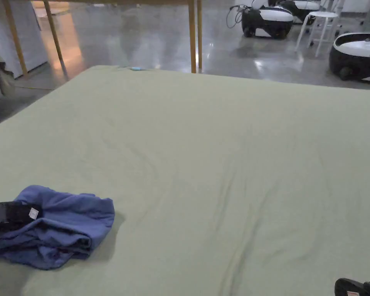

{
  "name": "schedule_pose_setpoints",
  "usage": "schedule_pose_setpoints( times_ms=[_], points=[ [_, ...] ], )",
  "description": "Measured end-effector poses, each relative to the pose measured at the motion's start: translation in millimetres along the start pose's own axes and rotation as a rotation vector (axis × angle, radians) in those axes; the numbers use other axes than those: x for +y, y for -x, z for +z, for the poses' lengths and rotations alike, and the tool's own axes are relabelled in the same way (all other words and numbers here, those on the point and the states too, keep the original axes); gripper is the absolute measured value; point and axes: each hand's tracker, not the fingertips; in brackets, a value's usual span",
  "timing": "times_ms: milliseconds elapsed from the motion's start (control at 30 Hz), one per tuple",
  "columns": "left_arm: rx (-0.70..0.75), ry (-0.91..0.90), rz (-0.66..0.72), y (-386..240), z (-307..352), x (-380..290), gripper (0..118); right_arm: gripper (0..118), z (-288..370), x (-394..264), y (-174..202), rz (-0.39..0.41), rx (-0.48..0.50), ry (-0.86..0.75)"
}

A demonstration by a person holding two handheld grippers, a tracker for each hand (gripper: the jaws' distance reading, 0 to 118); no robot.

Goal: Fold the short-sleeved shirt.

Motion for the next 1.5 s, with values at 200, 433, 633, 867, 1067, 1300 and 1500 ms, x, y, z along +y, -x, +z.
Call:
schedule_pose_setpoints(
  times_ms=[200,433,633,867,1067,1300,1500],
  points=[
    [0.014,-0.060,-0.006,-5.0,22.3,12.0,117,1,5.7,-1.5,3.5,0.005,0.012,0.009],
    [-0.130,-0.318,0.013,-130.3,110.9,-13.9,107,1,32.1,-0.6,-2.5,0.012,0.031,-0.053],
    [0.024,-0.502,-0.150,-248.7,90.9,-83.1,7,1,66.8,-6.9,-5.7,0.097,-0.119,-0.097],
    [0.101,-0.506,-0.437,-381.4,2.7,-186.7,0,1,118.6,-32.2,-30.0,0.088,-0.255,-0.157],
    [0.065,-0.486,-0.618,-458.0,-57.3,-209.8,0,1,160.5,-38.5,-36.3,0.159,-0.400,-0.222],
    [-0.082,-0.561,-0.618,-545.9,-77.9,-124.1,0,1,183.9,92.9,-26.8,0.295,-0.539,-0.545],
    [0.027,-0.622,-0.599,-605.0,-128.1,-14.9,0,1,142.5,246.4,-48.1,0.336,-0.560,-0.647]
  ],
)
